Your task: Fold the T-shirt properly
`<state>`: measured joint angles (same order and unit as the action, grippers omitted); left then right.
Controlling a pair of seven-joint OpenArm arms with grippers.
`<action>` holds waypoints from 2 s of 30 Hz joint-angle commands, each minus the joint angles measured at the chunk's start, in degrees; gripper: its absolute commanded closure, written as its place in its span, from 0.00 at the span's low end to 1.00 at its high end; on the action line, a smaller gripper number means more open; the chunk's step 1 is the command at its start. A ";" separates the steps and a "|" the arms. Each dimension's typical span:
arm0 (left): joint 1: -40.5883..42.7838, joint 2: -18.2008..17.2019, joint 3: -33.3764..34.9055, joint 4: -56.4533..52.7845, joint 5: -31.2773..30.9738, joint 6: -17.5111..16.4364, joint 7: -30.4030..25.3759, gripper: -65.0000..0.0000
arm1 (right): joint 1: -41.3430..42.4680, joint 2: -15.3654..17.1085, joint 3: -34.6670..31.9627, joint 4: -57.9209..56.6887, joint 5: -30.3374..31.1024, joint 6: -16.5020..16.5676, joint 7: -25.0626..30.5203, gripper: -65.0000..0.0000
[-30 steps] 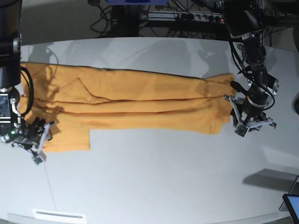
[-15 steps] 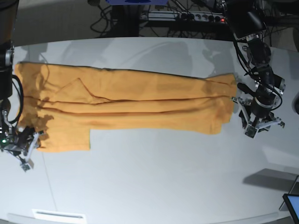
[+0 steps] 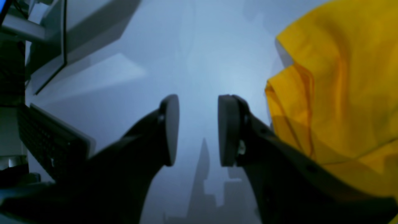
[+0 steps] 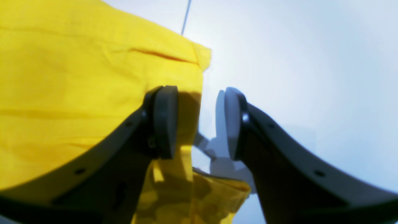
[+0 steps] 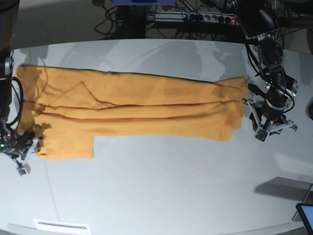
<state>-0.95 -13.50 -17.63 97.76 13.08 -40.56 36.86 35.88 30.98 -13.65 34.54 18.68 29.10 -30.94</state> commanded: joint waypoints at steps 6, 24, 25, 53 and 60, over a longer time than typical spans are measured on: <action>-0.85 -0.79 -0.26 1.01 -0.20 0.56 -0.77 0.67 | 2.32 -0.34 0.24 0.66 0.36 0.13 0.74 0.62; -0.85 -1.14 -0.26 0.93 -0.20 0.56 -0.77 0.67 | 2.85 -1.49 0.16 0.58 0.36 0.22 0.65 1.00; -0.85 -1.14 -0.26 0.93 -0.20 0.56 -0.77 0.67 | 2.85 -1.49 0.16 0.58 0.36 0.22 0.65 1.00; -0.85 -1.14 -0.26 0.93 -0.20 0.56 -0.77 0.67 | 1.09 -0.52 0.59 4.97 0.36 -0.40 1.09 0.64; -0.85 -1.14 -0.26 0.84 -0.20 0.56 -0.77 0.67 | 1.44 -0.52 0.59 4.97 0.36 -0.40 1.00 0.39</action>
<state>-0.93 -13.80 -17.63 97.76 13.10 -40.58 36.91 35.22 29.34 -13.63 38.48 18.50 28.91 -31.07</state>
